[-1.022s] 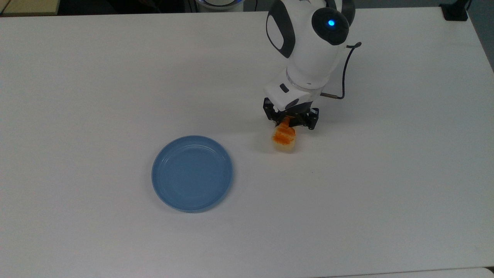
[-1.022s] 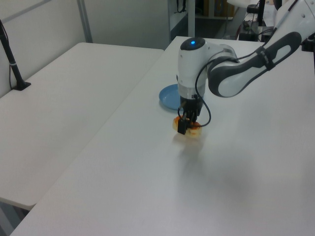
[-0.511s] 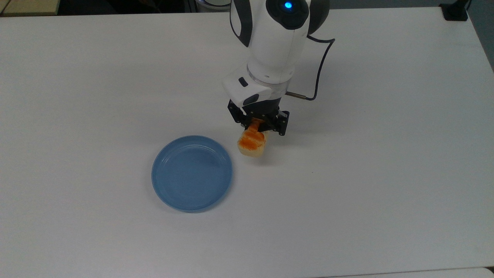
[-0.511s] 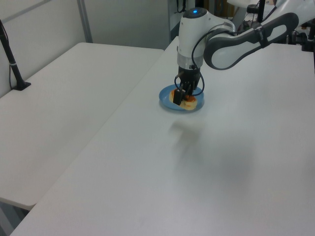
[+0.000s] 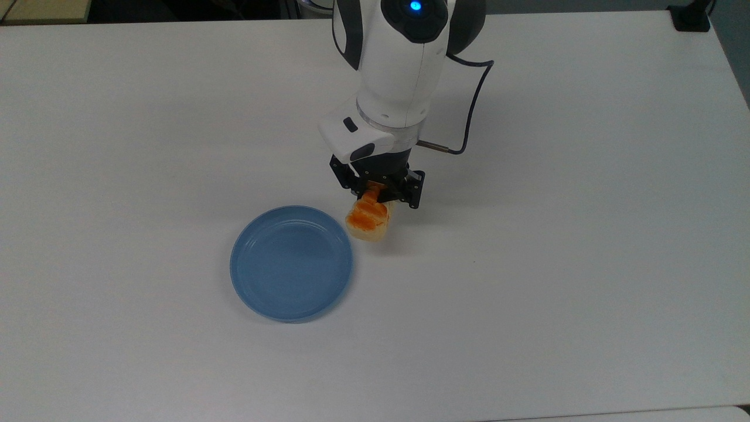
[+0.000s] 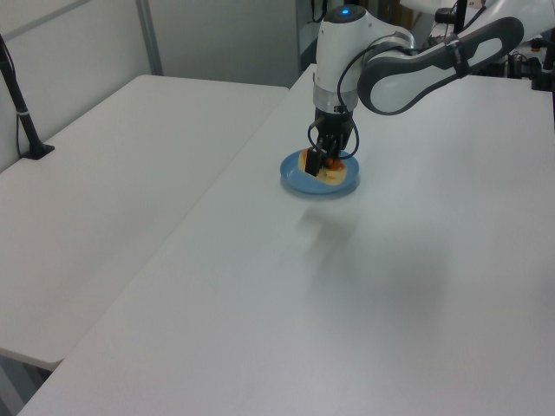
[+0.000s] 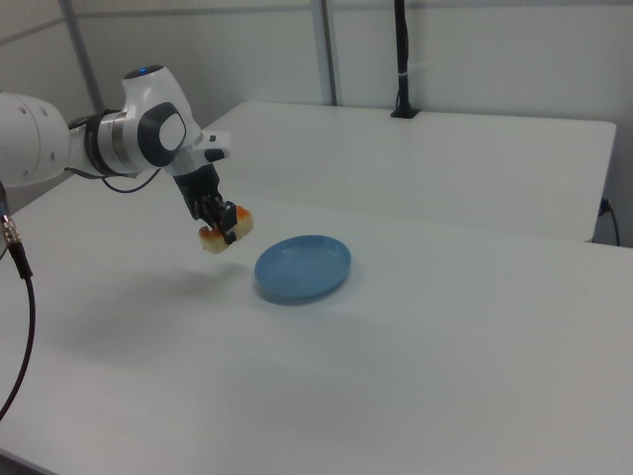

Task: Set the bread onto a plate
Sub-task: 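Lift the bread roll and carry it over the blue plate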

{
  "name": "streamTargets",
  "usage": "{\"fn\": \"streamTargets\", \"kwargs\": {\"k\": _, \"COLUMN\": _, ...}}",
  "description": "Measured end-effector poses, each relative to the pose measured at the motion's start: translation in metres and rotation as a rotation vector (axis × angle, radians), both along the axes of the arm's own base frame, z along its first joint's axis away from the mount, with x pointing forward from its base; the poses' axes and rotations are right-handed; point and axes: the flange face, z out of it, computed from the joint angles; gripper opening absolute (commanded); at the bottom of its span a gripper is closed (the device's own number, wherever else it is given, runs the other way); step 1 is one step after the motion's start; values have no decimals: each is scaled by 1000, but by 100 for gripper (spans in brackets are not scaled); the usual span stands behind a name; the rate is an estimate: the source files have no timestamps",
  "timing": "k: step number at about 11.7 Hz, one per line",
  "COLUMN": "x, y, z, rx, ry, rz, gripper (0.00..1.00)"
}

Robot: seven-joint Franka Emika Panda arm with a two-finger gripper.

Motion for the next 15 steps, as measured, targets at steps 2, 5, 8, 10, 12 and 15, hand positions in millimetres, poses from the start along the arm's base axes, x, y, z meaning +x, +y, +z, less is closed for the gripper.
{"fn": "streamTargets", "kwargs": {"k": 2, "x": 0, "y": -1, "z": 0, "rx": 0, "ry": 0, "rz": 0, "gripper": 29}}
{"fn": "streamTargets", "kwargs": {"k": 5, "x": 0, "y": -4, "z": 1, "rx": -2, "ry": 4, "rz": -3, "gripper": 29}}
{"fn": "streamTargets", "kwargs": {"k": 8, "x": -2, "y": -9, "z": 10, "rx": -2, "ry": 19, "rz": -3, "gripper": 29}}
{"fn": "streamTargets", "kwargs": {"k": 10, "x": -2, "y": -10, "z": 11, "rx": -1, "ry": 18, "rz": -5, "gripper": 29}}
{"fn": "streamTargets", "kwargs": {"k": 12, "x": -1, "y": -14, "z": 11, "rx": -3, "ry": 18, "rz": -11, "gripper": 29}}
{"fn": "streamTargets", "kwargs": {"k": 15, "x": 2, "y": -42, "z": 10, "rx": -3, "ry": 18, "rz": -52, "gripper": 29}}
